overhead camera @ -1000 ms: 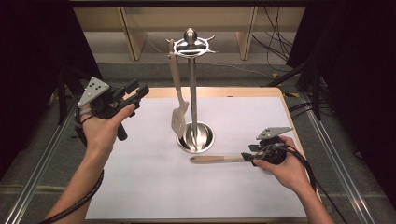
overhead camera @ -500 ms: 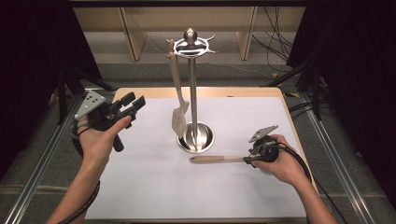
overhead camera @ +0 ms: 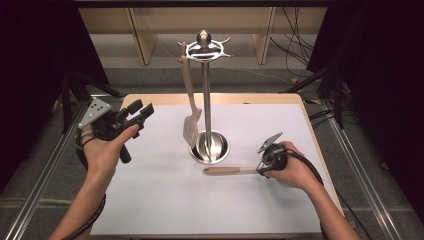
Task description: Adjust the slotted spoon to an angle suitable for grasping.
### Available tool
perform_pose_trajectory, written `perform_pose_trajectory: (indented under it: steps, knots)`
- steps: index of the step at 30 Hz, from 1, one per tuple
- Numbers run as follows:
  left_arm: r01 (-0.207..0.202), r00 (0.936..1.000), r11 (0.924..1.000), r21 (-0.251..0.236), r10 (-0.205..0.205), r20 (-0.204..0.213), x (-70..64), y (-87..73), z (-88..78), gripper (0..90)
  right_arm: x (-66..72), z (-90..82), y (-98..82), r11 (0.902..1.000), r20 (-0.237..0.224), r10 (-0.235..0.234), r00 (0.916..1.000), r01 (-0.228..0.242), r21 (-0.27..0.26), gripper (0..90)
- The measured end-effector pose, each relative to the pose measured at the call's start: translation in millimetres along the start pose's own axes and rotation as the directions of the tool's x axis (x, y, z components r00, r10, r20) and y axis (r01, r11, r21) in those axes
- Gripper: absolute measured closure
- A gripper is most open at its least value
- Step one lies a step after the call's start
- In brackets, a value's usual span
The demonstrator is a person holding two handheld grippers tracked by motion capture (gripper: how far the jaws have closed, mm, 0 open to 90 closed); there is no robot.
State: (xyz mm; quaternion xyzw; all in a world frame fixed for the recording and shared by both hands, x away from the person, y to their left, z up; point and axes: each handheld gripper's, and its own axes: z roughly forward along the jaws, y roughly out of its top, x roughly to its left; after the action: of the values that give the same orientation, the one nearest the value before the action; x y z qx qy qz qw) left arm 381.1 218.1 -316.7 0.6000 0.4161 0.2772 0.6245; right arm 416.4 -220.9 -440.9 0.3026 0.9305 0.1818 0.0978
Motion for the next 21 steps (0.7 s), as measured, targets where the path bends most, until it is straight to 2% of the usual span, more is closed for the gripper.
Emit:
perform_pose_trajectory:
  steps: [1,2,4,6,10,15,16,19,20,21]
  knots:
    - [0.000,1.0000,1.0000,0.000,0.000,-0.002,0.8,0.1,-0.5,52.9,0.4,0.7,1.8,0.9999,-0.005,0.003,1.0000,-0.003,0.012,55.8]
    - [0.001,1.0000,1.0000,-0.001,-0.001,-0.003,1.3,0.1,-0.8,52.8,-0.7,2.0,3.3,0.9998,-0.003,-0.018,0.9998,0.018,0.009,55.8]
    - [0.001,1.0000,1.0000,0.000,-0.001,-0.007,2.5,-0.1,-1.6,52.6,0.4,3.7,5.5,0.9997,0.000,-0.017,0.9999,0.017,0.020,56.5]
    - [0.001,1.0000,1.0000,0.002,-0.001,-0.009,2.7,-0.4,-2.1,52.5,-2.0,7.1,8.3,0.9984,-0.004,-0.045,0.9990,0.046,0.032,56.8]
    - [-0.002,0.9999,1.0000,-0.009,0.002,-0.015,2.6,0.2,-2.8,52.4,-0.8,12.7,11.0,0.9957,-0.016,-0.055,0.9983,0.057,0.073,57.2]
    - [0.001,0.9999,1.0000,-0.008,-0.001,-0.015,2.5,0.3,-2.3,52.3,0.1,18.5,15.2,0.9896,-0.027,-0.112,0.9934,0.114,0.088,59.5]
    - [0.003,0.9999,1.0000,-0.006,-0.003,-0.013,2.4,-0.2,-2.0,52.3,1.5,19.6,15.4,0.9898,-0.025,-0.100,0.9947,0.102,0.099,60.2]
    - [0.001,0.9999,1.0000,-0.002,-0.001,-0.013,2.4,-0.9,-1.8,52.2,1.2,22.8,16.6,0.9835,-0.032,-0.131,0.9908,0.134,0.121,63.8]
    - [0.001,0.9999,1.0000,-0.002,-0.001,-0.014,2.6,-1.0,-1.7,52.3,2.5,22.5,16.9,0.9849,-0.030,-0.110,0.9934,0.113,0.131,65.4]
    - [0.001,0.9999,1.0000,-0.001,-0.001,-0.014,2.7,-1.1,-1.5,52.2,1.3,22.1,17.8,0.9819,-0.031,-0.130,0.9910,0.133,0.134,65.7]
